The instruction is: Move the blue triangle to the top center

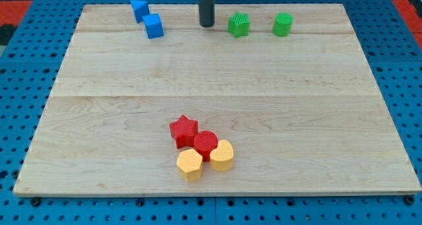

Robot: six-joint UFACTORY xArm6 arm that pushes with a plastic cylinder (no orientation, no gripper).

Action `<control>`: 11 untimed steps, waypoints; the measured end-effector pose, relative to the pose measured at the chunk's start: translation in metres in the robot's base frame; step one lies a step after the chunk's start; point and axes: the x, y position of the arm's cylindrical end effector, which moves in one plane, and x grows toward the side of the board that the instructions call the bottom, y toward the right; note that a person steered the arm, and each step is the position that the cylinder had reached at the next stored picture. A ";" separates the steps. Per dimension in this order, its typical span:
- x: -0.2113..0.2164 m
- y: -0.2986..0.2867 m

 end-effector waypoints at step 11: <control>-0.015 -0.056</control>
